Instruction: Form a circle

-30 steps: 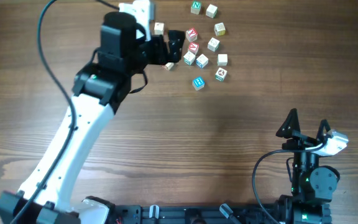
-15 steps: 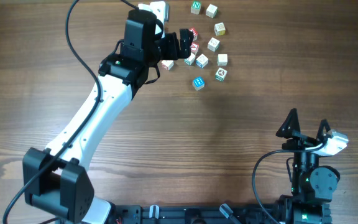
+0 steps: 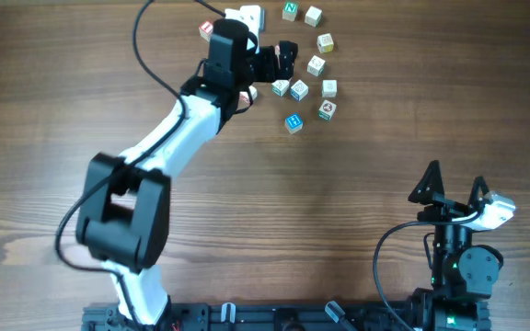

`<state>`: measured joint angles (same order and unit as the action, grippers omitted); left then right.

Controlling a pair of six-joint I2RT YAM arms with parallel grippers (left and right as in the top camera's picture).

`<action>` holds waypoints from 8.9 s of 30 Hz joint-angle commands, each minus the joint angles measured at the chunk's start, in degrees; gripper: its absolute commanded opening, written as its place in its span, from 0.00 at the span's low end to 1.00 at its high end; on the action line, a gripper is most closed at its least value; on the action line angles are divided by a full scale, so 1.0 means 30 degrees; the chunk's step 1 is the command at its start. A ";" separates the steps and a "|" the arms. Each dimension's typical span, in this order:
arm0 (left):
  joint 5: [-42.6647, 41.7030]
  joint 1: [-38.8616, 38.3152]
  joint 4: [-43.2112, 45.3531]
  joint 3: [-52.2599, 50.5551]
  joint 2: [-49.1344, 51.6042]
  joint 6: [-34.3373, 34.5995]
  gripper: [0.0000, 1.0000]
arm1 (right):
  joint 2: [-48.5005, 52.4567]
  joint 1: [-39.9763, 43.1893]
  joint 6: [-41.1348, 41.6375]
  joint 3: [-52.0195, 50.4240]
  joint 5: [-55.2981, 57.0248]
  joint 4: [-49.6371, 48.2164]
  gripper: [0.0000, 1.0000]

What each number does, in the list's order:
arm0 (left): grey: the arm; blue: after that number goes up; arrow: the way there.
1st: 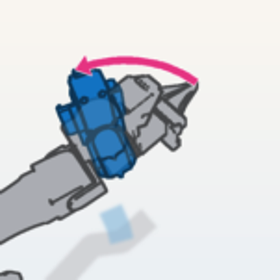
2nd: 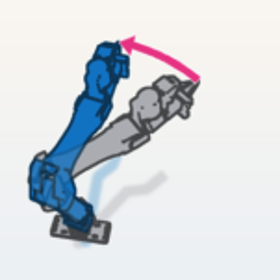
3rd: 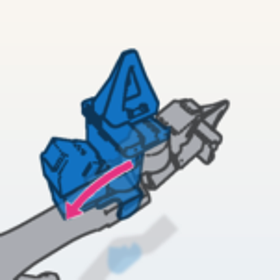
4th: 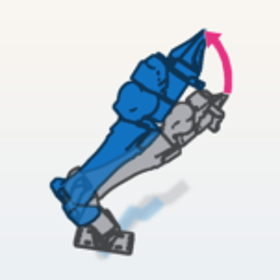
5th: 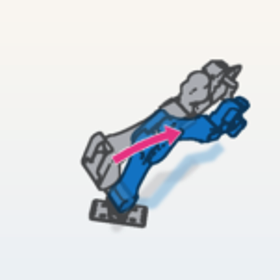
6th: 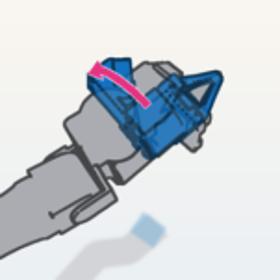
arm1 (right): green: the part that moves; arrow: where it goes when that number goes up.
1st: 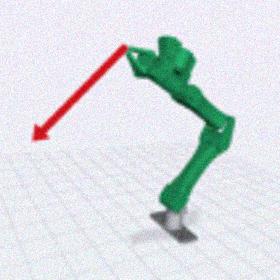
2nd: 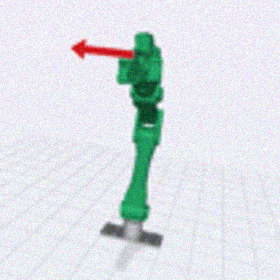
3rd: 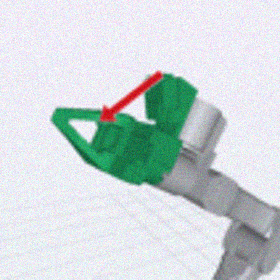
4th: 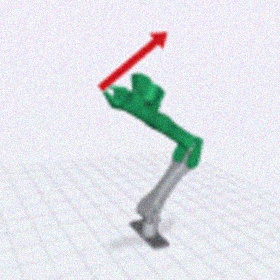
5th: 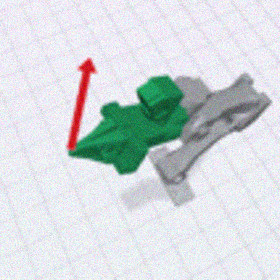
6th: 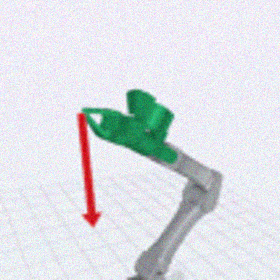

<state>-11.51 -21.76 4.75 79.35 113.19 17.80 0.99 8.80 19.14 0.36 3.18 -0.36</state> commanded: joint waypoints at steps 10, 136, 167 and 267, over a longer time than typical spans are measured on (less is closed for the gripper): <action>-0.0131 -0.0393 0.4342 0.2135 0.4794 -0.0372 1.00 | -0.0138 0.0058 -0.0313 -0.0022 -0.0233 -0.0087 1.00; 0.4197 0.0073 -0.5690 1.0732 1.0025 -0.0291 0.83 | -0.0138 0.0058 -0.0313 -0.0022 -0.0233 -0.0087 1.00; 0.6186 -0.0066 -0.6404 1.0732 1.0885 -0.2033 0.40 | -0.0138 0.0058 -0.0321 -0.0022 -0.0233 -0.0087 1.00; 0.6994 -0.2521 -1.4826 -0.2521 -1.1074 0.5523 1.00 | -0.0117 0.0058 1.4309 -0.0015 -0.6156 -0.2725 1.00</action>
<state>10.39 -29.52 -37.19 71.57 83.55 33.32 0.99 8.80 54.76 0.36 -3.33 -1.23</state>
